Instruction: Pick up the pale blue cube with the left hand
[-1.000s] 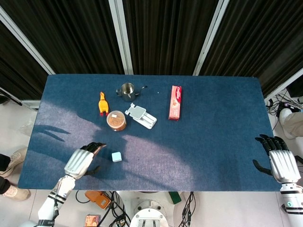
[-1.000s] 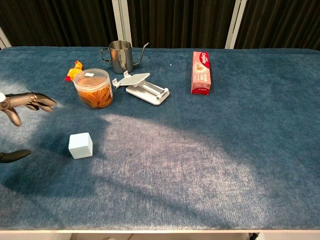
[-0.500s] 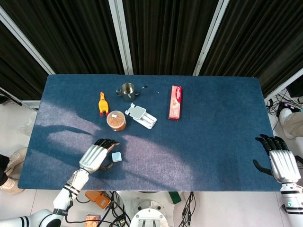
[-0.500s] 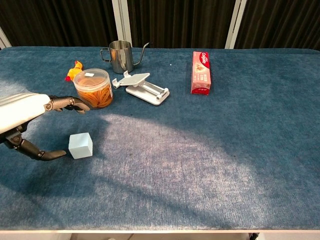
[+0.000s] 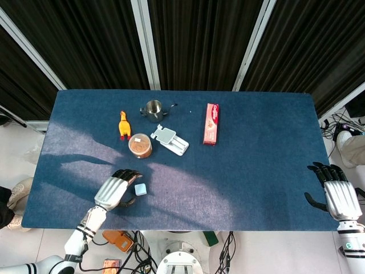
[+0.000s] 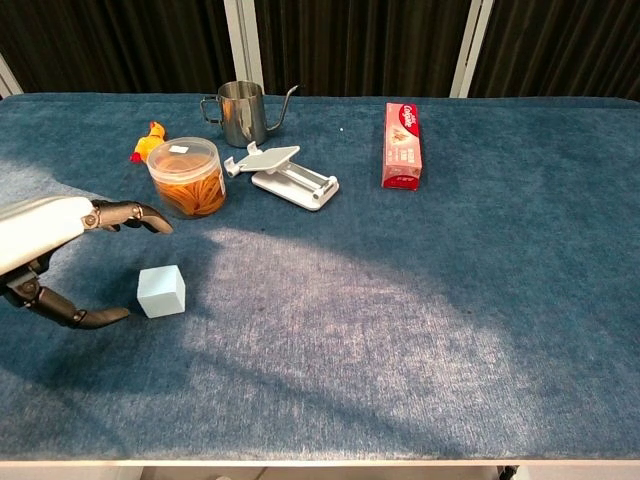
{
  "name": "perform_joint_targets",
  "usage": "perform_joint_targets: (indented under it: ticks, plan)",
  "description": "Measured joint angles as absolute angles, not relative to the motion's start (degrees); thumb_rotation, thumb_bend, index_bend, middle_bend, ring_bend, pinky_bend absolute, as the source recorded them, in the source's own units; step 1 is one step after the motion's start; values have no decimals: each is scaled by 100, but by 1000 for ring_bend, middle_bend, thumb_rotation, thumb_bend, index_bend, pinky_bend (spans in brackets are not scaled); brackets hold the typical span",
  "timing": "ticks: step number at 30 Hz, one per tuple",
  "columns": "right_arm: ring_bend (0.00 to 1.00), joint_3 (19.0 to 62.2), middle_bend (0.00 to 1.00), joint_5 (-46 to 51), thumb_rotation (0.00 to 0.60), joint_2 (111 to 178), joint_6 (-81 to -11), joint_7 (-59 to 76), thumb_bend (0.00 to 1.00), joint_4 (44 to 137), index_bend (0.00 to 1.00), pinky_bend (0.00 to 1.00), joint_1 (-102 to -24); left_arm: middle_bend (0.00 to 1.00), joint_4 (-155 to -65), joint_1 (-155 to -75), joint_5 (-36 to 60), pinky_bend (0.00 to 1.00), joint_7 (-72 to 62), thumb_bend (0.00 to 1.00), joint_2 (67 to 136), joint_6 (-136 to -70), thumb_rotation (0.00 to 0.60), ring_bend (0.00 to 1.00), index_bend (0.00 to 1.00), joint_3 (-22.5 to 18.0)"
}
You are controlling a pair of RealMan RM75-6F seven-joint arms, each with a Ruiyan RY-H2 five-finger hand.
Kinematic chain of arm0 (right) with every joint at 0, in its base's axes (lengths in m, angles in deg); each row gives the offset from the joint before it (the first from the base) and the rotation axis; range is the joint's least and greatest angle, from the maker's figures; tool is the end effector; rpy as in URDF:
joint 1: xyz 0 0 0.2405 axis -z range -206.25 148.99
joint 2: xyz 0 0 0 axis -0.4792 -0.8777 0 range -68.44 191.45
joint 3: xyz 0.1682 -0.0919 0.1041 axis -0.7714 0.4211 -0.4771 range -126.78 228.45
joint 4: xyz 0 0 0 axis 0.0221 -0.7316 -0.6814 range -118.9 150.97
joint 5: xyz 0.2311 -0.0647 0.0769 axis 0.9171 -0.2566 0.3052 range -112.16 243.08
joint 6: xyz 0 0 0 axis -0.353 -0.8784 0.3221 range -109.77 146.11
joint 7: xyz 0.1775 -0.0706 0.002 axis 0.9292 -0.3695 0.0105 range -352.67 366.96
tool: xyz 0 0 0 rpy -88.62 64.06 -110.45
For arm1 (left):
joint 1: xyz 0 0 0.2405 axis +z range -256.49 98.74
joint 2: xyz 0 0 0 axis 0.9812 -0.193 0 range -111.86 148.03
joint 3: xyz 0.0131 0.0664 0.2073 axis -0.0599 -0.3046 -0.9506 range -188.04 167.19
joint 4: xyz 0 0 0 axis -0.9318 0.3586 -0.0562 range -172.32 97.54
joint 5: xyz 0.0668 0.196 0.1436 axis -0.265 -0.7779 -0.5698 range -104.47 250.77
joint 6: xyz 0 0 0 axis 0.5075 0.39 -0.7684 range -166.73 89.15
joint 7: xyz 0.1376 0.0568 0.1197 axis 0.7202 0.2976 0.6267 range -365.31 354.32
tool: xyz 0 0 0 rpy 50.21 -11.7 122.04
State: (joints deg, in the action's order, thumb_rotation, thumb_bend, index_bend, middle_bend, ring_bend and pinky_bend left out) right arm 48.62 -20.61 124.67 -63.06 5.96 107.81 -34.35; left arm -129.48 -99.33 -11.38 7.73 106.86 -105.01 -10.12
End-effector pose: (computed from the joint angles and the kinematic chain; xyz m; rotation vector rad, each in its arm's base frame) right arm -0.3006 -0.2303 0.0964 1.4507 -0.9142 0.8351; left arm -0.1538 0.2449 -0.0832 -1.8304 -1.1076 -1.0175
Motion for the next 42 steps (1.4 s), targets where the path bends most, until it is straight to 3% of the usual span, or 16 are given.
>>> perform_joint_targets:
  ticks: [21, 28, 37, 42]
  plan:
    - [227, 4855, 221, -2033, 600, 12454, -6281, 617, 392, 10788, 264, 176, -3444, 186, -12651, -10122, -833, 184, 1034, 213, 11207, -10433, 600, 152, 270, -836]
    - [227, 4854, 221, -2034, 600, 12451, -6289, 615, 392, 10790, 264, 176, -3442, 186, -12614, -10151, -787, 184, 1080, 236, 11229, -10451, 600, 152, 410, -825]
    - [227, 4853, 221, -2024, 600, 12451, -6285, 603, 393, 10798, 264, 176, -3443, 186, -12547, -10172, -678, 184, 1121, 266, 11206, -10475, 600, 152, 416, -795]
    - [227, 4848, 221, -2018, 600, 12448, -6288, 611, 392, 10799, 264, 176, -3442, 186, -12531, -10187, -600, 184, 1174, 309, 11156, -10445, 600, 152, 483, -790]
